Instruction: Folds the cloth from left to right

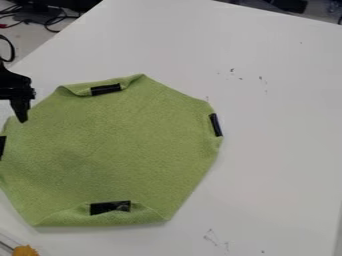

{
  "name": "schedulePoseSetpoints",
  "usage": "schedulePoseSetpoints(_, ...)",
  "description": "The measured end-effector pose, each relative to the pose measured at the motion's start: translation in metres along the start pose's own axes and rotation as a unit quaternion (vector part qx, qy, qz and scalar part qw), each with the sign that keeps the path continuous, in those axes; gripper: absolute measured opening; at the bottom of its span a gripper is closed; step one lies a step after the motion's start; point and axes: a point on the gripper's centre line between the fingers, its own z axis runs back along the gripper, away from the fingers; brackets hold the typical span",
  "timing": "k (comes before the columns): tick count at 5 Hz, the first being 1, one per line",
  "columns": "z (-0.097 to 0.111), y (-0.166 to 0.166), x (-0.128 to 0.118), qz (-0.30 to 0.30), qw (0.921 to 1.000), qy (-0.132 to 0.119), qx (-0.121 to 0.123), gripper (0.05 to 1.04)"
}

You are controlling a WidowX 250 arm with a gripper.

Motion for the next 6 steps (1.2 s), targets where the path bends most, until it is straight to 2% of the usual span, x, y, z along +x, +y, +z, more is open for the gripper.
schedulePoseSetpoints(1,-0.014,0.015,0.002,0.01,0.9999,0.006,0.006,1.001)
schedulePoseSetpoints(2,-0.032,0.019,-0.013,0.022,0.9993,0.029,-0.003,1.001)
schedulePoseSetpoints(3,-0.041,0.017,-0.035,0.033,0.9985,0.043,-0.015,1.001)
schedulePoseSetpoints(4,-0.047,0.012,-0.05,0.03,0.9981,0.051,-0.02,0.946)
schedulePoseSetpoints(6,-0.055,0.008,-0.049,0.04,0.9979,0.04,-0.031,0.389)
